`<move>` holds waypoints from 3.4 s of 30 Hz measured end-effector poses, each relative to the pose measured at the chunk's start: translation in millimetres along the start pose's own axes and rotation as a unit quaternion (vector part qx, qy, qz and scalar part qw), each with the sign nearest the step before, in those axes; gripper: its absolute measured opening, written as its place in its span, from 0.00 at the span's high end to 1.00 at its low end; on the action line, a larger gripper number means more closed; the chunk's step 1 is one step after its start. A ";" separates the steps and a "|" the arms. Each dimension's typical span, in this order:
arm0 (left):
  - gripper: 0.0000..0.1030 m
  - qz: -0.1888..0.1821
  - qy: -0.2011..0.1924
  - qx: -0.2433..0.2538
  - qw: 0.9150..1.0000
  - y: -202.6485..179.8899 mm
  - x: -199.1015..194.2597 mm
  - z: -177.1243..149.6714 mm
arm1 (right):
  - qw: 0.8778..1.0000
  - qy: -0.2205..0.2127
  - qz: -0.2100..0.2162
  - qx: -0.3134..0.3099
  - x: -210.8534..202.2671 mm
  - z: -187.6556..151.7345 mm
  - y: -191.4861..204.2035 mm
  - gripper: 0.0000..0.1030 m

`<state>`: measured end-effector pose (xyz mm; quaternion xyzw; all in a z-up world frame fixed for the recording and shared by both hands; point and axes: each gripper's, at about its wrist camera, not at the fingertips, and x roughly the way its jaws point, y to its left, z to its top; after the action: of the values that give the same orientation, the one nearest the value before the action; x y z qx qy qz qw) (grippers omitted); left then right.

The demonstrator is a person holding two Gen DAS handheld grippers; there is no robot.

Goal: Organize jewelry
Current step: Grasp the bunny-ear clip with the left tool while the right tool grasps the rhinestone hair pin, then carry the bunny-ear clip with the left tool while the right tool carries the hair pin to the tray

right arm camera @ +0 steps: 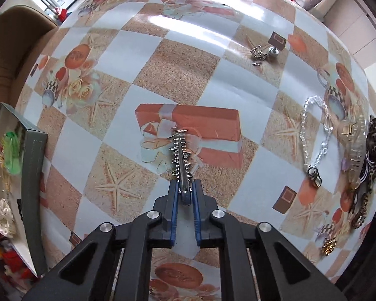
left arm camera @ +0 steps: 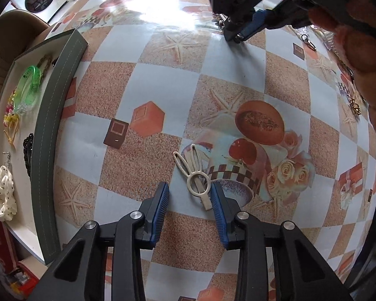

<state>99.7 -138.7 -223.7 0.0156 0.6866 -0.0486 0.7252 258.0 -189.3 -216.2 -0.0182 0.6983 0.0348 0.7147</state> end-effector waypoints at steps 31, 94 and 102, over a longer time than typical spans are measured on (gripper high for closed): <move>0.78 -0.070 -0.030 0.010 0.997 77.9 -65.9 -2.7 | 0.984 -0.008 0.106 0.146 -52.7 -124.8 -61.2 0.89; 0.78 -0.062 -0.082 0.067 0.992 140.2 -114.6 -9.3 | 0.984 -0.028 0.104 0.145 -85.1 -153.8 11.9 0.82; 0.78 -0.058 -0.090 0.045 0.993 203.8 -115.6 -14.5 | 0.986 -0.038 0.107 0.118 -90.5 -133.7 74.0 0.82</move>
<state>97.9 71.0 -118.2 0.0034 0.6157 -0.1226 0.7784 117.1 -127.8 -127.4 0.1427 0.6680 0.0290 0.7298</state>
